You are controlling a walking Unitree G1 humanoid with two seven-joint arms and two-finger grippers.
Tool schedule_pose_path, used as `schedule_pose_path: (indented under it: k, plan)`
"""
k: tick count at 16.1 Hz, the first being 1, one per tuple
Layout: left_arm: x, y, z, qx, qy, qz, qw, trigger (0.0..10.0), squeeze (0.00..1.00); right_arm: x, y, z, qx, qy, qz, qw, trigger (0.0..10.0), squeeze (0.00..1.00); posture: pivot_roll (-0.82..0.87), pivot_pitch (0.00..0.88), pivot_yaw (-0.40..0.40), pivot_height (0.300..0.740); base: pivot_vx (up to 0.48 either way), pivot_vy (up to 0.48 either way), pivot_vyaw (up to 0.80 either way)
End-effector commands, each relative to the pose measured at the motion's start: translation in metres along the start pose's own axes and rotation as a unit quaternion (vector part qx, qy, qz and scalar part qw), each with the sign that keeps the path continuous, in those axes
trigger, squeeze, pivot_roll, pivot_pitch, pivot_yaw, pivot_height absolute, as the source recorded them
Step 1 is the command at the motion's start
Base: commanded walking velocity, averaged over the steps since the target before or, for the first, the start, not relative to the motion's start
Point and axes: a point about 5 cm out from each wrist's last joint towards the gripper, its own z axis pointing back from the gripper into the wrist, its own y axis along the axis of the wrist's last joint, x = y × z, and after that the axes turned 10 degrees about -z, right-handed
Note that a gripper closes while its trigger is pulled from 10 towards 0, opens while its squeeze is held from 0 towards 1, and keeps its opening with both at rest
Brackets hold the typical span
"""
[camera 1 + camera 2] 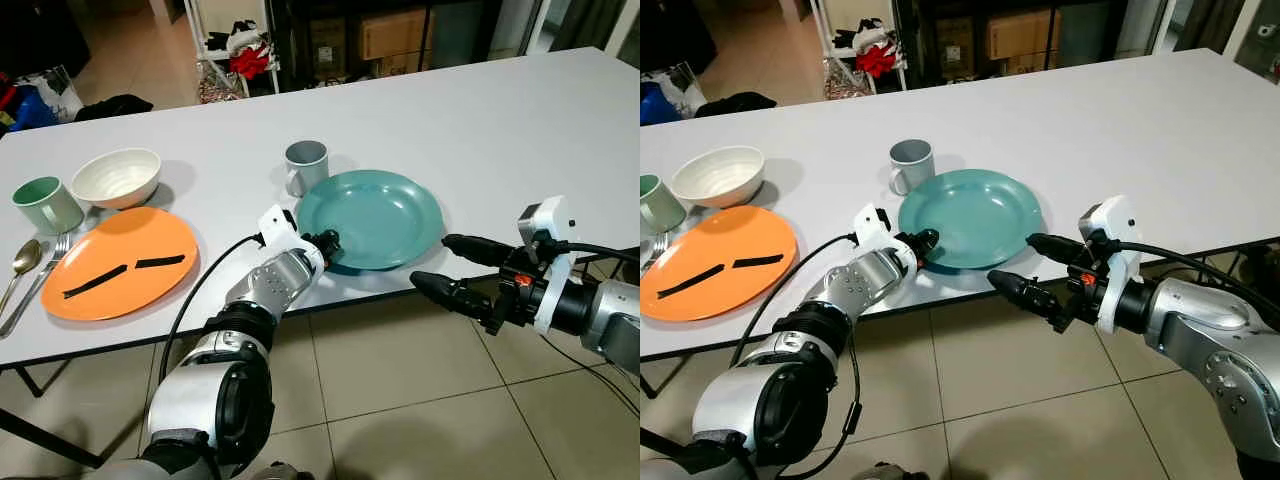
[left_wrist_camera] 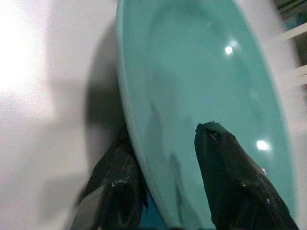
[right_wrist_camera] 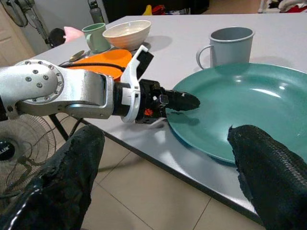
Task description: Setting the table
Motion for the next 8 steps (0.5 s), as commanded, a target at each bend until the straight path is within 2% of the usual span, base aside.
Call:
schedule_pose_path:
  k: [1,4,5,8]
  plan:
    - [-0.003,0.009,0.001,0.019,-0.013,0.015,1.0,10.0,0.0,-0.005,0.005,0.001,0.008,0.009,0.007,1.0,10.0,0.0,-0.17,0.0,0.141,0.74,0.0,0.0,0.0]
    - [-0.012,0.01,0.01,0.013,-0.057,0.001,0.998,10.0,0.0,-0.005,0.004,-0.003,0.005,0.017,0.006,1.0,10.0,0.0,-0.16,0.0,0.13,0.74,0.0,0.0,0.0]
    - [-0.021,0.009,0.019,0.01,-0.076,-0.013,0.997,10.0,0.0,-0.005,0.005,-0.005,0.005,0.023,0.005,1.0,10.0,0.0,-0.15,0.0,0.124,0.74,0.0,0.0,0.0]
    - [-0.039,0.006,0.031,0.004,-0.066,-0.037,0.997,10.0,0.0,-0.005,0.005,-0.007,0.002,0.028,0.006,1.0,10.0,0.0,-0.13,0.0,0.111,0.74,0.0,0.0,0.0]
